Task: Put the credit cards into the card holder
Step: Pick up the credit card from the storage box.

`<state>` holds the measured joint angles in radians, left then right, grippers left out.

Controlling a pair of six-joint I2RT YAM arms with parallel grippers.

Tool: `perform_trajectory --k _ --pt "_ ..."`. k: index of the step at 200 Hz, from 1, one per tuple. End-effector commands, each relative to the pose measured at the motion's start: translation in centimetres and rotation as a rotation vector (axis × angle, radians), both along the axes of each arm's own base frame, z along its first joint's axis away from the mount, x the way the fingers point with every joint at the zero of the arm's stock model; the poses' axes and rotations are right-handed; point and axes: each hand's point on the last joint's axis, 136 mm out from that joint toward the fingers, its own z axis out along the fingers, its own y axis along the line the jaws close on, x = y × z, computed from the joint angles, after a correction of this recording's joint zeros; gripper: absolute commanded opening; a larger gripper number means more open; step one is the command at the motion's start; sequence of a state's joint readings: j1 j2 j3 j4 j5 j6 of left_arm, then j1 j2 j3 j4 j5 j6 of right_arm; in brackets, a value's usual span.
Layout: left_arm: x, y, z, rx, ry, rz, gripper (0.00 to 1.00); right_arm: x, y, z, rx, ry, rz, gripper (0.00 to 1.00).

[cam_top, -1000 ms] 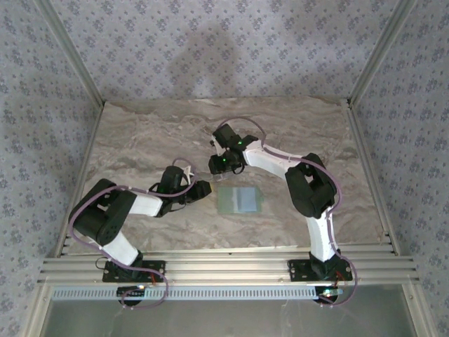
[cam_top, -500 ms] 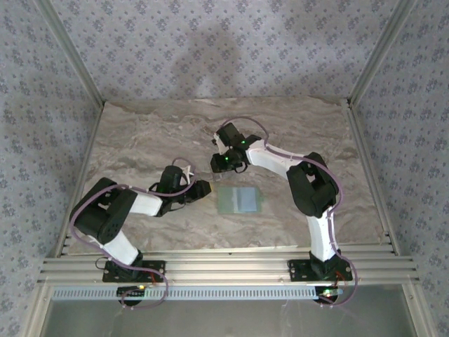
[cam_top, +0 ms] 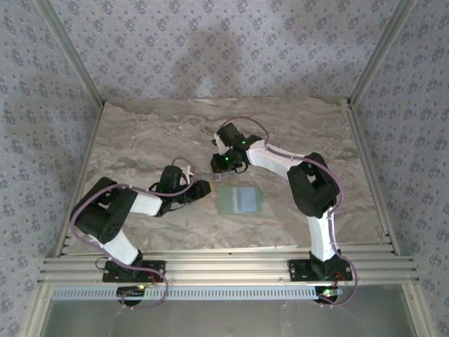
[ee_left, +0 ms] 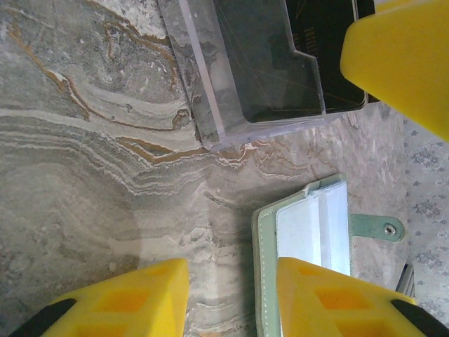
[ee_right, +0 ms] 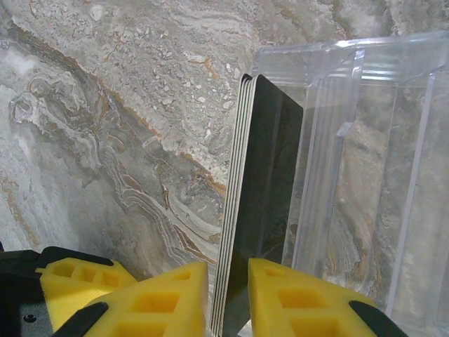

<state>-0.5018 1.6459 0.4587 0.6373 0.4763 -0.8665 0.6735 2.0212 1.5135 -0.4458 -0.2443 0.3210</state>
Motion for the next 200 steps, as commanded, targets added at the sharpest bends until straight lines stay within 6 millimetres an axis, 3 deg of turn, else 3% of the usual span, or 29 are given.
perform_trajectory --k 1,144,200 --pt "-1.0 1.8 -3.9 0.101 0.095 0.045 0.38 -0.4 -0.4 1.1 0.015 0.007 0.003 0.24" --pt "-0.9 1.6 -4.4 0.103 0.102 0.038 0.38 -0.2 -1.0 1.6 -0.014 -0.003 -0.012 0.16" --pt "-0.2 1.5 -3.5 0.075 0.1 0.05 0.37 0.0 -2.0 1.1 -0.071 -0.014 -0.041 0.07"
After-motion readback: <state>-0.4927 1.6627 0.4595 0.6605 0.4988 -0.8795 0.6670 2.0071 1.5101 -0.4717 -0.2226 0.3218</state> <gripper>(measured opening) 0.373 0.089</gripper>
